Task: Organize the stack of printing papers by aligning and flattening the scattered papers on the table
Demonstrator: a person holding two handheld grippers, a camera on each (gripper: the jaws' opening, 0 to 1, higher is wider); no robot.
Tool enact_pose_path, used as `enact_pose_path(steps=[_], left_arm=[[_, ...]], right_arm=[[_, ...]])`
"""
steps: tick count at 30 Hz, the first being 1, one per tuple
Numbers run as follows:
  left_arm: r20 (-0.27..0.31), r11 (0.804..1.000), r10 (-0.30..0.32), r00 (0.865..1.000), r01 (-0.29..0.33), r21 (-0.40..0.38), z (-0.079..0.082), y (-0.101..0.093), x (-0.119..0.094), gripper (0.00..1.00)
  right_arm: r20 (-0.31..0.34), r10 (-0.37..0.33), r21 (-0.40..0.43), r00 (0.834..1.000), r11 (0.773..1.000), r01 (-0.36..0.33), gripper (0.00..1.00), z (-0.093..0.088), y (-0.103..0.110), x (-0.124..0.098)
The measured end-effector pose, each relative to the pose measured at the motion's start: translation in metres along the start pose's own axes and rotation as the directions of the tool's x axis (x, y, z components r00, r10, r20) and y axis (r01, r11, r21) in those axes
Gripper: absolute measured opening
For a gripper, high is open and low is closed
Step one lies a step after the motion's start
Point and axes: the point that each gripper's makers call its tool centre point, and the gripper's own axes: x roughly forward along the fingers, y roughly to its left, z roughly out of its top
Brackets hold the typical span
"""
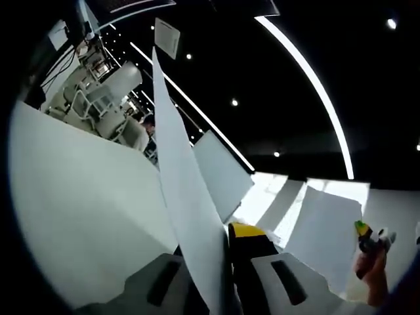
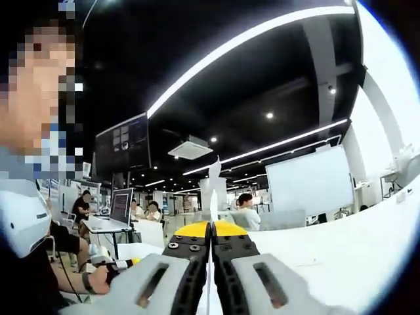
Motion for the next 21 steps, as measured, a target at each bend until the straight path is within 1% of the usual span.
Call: enact_pose_path(steps=[21], left_arm=[[0.000,1.000,0.001,1.000,-0.001,0.004,-0.0004,0.0008,0.0001,0.09]], right_arm=[[0.015,-0.001,-0.003,1.000,1.000,0.001,0.00,0.0049,-0.0005,-0.0033]])
